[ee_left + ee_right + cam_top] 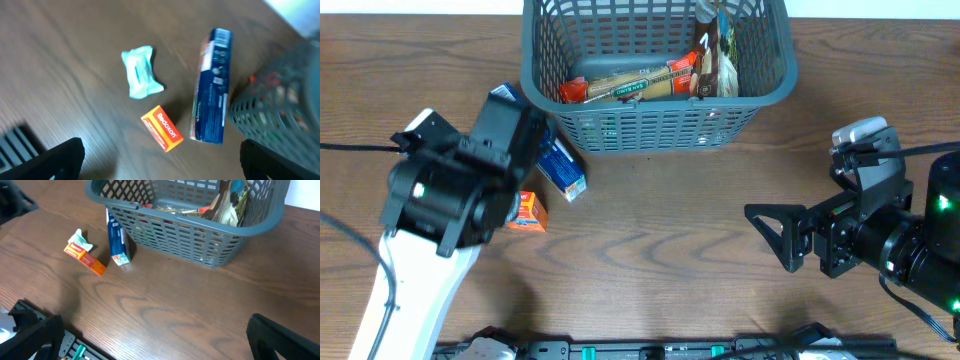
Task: Pack container
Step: 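Reach the left gripper down to the orange Redoxon box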
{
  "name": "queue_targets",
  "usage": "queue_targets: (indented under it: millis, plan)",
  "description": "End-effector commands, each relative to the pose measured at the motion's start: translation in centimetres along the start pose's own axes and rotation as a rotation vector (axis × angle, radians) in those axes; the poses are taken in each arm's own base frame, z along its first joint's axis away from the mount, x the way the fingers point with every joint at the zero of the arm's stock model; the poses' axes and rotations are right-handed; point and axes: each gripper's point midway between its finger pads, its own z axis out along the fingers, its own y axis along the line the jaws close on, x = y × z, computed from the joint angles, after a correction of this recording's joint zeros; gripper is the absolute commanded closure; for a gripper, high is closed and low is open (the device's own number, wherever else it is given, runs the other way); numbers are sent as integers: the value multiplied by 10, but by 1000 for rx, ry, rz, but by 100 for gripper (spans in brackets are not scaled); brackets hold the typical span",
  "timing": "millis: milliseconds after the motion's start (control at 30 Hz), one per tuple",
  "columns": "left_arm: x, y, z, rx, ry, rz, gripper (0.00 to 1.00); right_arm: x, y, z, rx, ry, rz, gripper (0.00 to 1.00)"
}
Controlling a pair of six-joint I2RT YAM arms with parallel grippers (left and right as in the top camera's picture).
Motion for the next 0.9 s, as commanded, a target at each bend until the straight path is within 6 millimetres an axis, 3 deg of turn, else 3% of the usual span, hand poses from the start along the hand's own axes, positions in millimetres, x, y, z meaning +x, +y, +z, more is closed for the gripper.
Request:
queue_targets:
  millis: [0, 167, 867]
  plan:
    - [-2, -1, -3, 13, 46, -207, 1, -2, -1, -3, 7, -10, 19, 1]
    - [1, 0, -1, 9, 73, -271, 2, -2, -1, -3, 7, -10, 19, 1]
    - [62, 12, 57, -91, 236, -356, 2, -2, -1, -3, 7, -10, 19, 1]
